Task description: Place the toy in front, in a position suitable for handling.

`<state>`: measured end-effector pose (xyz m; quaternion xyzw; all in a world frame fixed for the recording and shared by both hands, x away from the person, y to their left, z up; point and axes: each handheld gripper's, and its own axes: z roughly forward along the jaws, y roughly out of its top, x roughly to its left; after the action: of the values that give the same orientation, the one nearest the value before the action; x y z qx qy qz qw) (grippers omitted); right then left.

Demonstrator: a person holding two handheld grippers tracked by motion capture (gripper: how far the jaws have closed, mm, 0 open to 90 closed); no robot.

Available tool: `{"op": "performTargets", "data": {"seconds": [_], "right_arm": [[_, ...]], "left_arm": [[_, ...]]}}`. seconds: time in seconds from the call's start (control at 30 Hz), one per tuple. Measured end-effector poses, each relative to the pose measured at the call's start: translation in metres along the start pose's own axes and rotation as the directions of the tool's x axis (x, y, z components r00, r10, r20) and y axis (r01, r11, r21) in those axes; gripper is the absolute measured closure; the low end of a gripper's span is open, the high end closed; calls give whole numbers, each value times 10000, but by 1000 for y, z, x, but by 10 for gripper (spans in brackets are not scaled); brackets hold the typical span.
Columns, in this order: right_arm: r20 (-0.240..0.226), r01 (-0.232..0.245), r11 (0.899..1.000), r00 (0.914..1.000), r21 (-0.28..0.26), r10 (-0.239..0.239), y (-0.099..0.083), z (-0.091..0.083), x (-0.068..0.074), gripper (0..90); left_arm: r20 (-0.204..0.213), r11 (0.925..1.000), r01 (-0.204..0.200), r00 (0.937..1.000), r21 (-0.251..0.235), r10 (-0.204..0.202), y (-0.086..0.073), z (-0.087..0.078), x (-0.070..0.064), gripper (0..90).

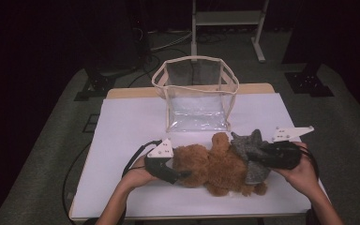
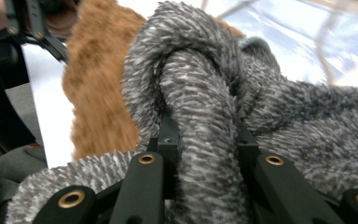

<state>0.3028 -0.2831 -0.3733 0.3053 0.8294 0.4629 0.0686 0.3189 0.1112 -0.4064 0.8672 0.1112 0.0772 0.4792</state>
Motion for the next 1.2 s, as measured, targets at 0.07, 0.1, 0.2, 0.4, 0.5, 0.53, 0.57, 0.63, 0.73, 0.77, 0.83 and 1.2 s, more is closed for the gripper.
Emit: {"op": "performTargets", "data": {"seconds": [0.07,0.1,0.2,0.4,0.5,0.53,0.57,0.63,0.73,0.77,0.83,1.2], "right_arm": [[230,-194,9998,9996,104,192,-7,-7,-4,715],[354,-261,9995,9990,166,255,-10,-10,-5,715],[445,-331,9993,9985,175,323,-11,-16,-4,720],[-40,395,9992,9992,-75,-396,19,-5,13,722],[-492,971,9953,9940,-71,-973,38,11,25,722],[-613,1171,9931,9912,-33,-1171,43,18,29,722],[-640,1369,9906,9886,66,-1362,48,24,33,721],[-660,1577,9873,9855,199,-1561,52,34,36,721],[-657,1389,9896,9885,381,-1363,46,40,29,722],[-648,1206,9919,9909,397,-1179,42,38,25,722],[-520,878,9956,9949,343,-859,34,32,16,721],[726,-241,9995,9971,217,225,9,-11,-15,723]], "left_arm": [[0,10000,9,10000,34,-9,0,0,1,223],[1,10000,35,10000,25,-35,0,0,1,222],[16,10000,41,10000,46,-41,0,0,2,223],[-36,10000,77,10000,51,-77,1,1,3,222],[-69,9999,97,9999,55,-97,1,1,2,222],[-66,10000,85,9999,53,-84,1,1,2,222],[-65,10000,67,10000,68,-67,1,1,2,222],[-68,10000,47,10000,78,-47,1,1,1,222],[-58,10000,35,10000,82,-35,1,0,2,222],[-56,10000,49,10000,74,-49,1,1,2,222],[-52,10000,69,10000,60,-69,1,1,2,222],[-17,9999,78,10000,74,-78,1,2,2,221]]}}
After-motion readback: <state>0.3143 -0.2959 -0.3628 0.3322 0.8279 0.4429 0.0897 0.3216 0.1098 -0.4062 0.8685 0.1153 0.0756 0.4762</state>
